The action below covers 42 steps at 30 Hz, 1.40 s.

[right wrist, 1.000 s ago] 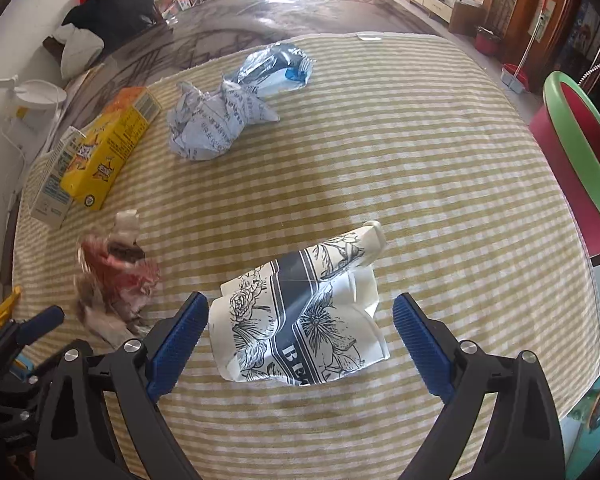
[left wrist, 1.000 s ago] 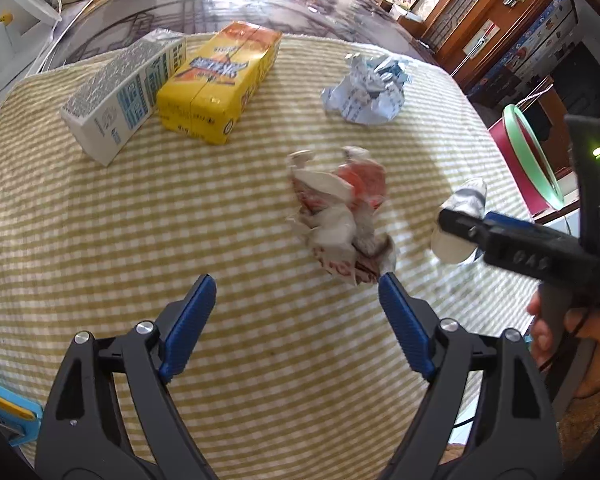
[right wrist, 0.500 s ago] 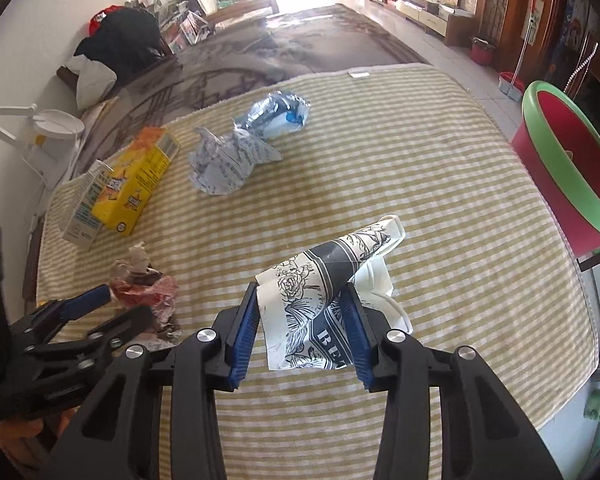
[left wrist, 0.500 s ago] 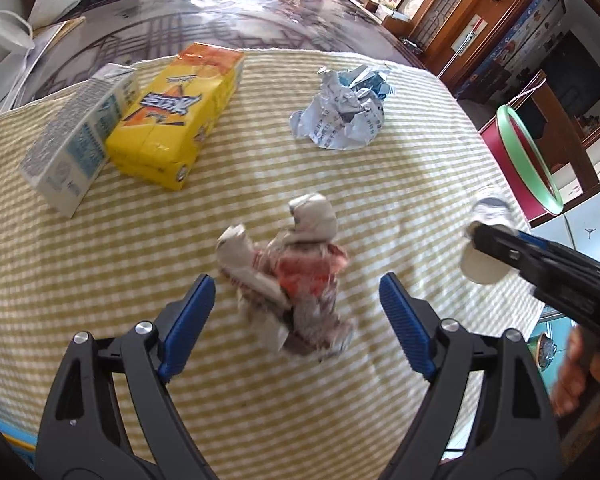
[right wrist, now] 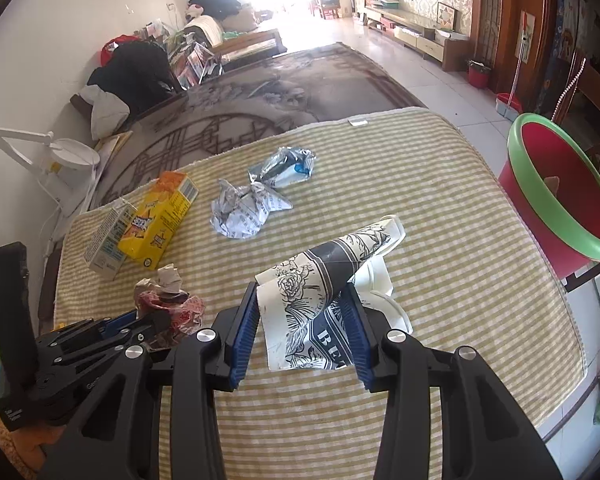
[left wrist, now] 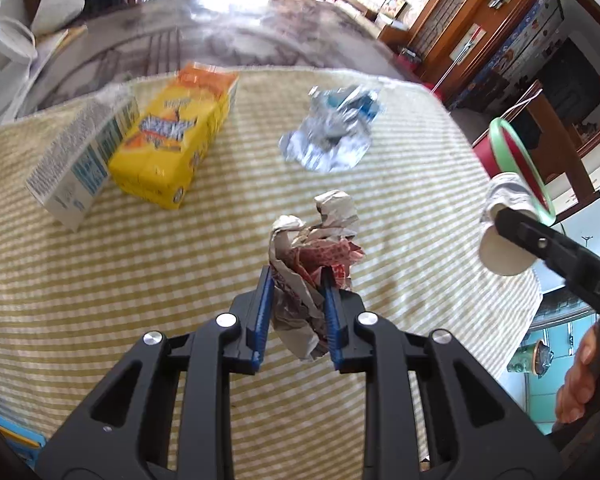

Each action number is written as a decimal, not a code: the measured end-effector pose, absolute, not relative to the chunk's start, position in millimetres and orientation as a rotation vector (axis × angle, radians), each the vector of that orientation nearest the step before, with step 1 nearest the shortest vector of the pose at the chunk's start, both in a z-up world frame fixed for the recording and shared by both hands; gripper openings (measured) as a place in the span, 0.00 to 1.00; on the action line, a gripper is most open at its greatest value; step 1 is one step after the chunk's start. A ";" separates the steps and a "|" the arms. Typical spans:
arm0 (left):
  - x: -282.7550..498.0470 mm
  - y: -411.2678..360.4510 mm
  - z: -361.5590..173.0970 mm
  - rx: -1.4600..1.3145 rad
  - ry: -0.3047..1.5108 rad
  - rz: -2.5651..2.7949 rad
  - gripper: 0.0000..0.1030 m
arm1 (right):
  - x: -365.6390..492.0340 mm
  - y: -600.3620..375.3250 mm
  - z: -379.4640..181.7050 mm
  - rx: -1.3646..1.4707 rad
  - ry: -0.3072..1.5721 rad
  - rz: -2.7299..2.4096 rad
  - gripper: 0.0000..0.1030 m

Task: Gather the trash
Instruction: 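Lift the paper cup with the right tool while the left tool lifts the crumpled paper toward the bucket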

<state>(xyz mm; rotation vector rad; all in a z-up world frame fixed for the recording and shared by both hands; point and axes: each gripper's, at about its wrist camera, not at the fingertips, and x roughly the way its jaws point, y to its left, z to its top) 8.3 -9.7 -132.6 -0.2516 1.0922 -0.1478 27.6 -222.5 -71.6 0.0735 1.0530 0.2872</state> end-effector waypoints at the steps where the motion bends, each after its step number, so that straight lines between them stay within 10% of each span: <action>1: 7.6 -11.0 -127.1 -0.245 1.077 -0.150 0.22 | 27.4 -223.0 -69.8 0.074 1.047 0.289 0.39; 42: 28.0 -91.2 -72.6 -0.309 0.956 0.105 0.22 | 85.3 -301.9 -62.7 0.034 1.044 0.539 0.39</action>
